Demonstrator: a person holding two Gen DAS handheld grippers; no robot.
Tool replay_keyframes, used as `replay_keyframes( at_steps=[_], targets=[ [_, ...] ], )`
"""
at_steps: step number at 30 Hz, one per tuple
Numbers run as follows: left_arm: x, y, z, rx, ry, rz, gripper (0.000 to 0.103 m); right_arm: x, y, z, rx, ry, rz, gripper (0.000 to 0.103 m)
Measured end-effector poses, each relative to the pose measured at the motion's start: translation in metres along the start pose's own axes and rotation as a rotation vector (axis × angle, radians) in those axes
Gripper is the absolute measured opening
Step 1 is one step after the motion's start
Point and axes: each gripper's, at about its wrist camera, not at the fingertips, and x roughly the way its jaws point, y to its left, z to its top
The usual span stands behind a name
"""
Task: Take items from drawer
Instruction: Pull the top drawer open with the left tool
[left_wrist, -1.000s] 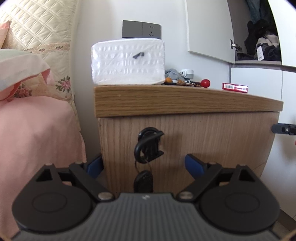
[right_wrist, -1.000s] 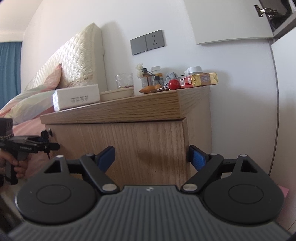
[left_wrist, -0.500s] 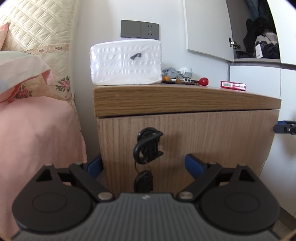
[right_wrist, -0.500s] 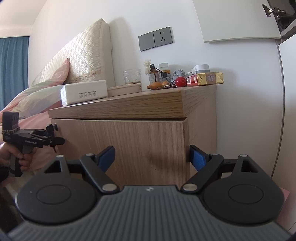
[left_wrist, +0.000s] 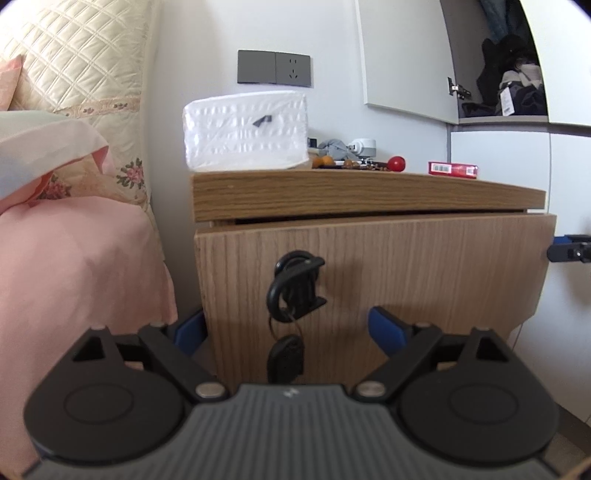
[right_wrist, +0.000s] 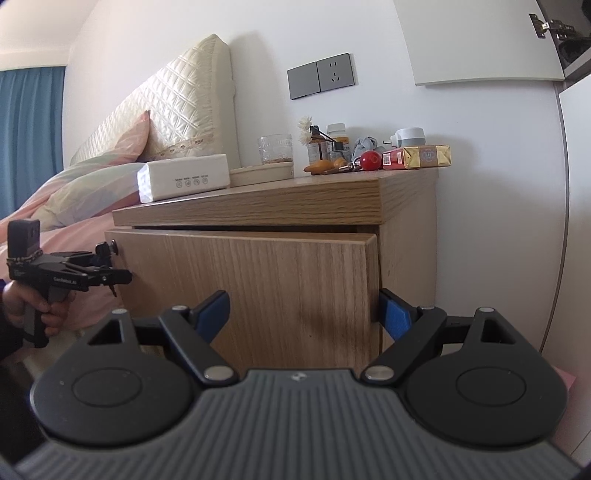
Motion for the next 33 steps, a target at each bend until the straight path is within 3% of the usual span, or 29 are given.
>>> replay_keyframes(
  at_steps=[25,33],
  targets=[
    [-0.066,-0.013,-0.025,0.033,-0.034,-0.031,0.092,-0.06,0.026,-0.009,-0.042,0.058,0.112,0.089],
    [-0.094,-0.017,-0.033,-0.003,-0.048,-0.046,0.092,-0.085,0.044,-0.017,-0.064,0.064,0.119,0.089]
  ],
)
